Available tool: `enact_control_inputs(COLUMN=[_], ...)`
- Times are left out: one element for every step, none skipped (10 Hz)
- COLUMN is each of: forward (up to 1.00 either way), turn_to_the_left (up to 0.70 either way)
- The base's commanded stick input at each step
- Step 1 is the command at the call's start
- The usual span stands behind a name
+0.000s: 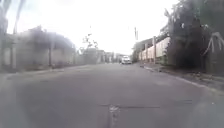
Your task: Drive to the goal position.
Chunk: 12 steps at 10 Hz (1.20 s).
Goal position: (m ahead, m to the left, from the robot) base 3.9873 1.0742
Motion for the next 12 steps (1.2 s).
enact_control_inputs(forward=[1.00,1.00,1.00,1.00,1.00,1.00,1.00,1.00,1.00,1.00,1.00,1.00], turn_to_the_left=[0.00,0.00,0.00,0.00,0.00,0.00,0.00,0.00,0.00,0.00,0.00,0.00])
